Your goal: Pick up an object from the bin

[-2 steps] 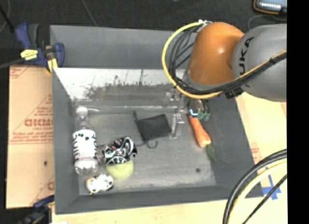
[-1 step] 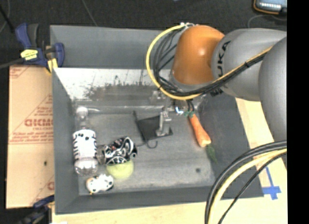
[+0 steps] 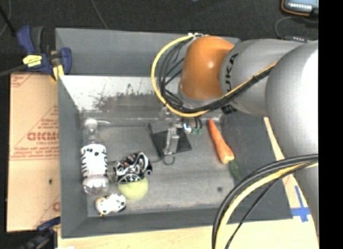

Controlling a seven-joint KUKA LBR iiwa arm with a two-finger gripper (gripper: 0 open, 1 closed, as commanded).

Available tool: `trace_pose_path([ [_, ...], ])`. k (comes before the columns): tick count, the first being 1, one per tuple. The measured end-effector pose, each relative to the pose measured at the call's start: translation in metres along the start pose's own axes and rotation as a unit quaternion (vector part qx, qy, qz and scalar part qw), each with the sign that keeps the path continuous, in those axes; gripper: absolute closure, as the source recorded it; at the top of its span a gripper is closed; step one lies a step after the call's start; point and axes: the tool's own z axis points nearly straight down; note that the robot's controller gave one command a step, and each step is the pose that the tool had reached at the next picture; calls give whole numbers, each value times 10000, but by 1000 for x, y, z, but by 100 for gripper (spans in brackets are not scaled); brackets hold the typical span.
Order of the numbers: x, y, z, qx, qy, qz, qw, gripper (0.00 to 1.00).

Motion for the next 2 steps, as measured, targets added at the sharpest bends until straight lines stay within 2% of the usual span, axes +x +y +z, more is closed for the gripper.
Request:
trace_pose_path([
  [1, -12, -35, 33, 21, -68, -58, 10000, 100],
  [2, -12, -35, 33, 21, -68, -58, 10000, 100],
])
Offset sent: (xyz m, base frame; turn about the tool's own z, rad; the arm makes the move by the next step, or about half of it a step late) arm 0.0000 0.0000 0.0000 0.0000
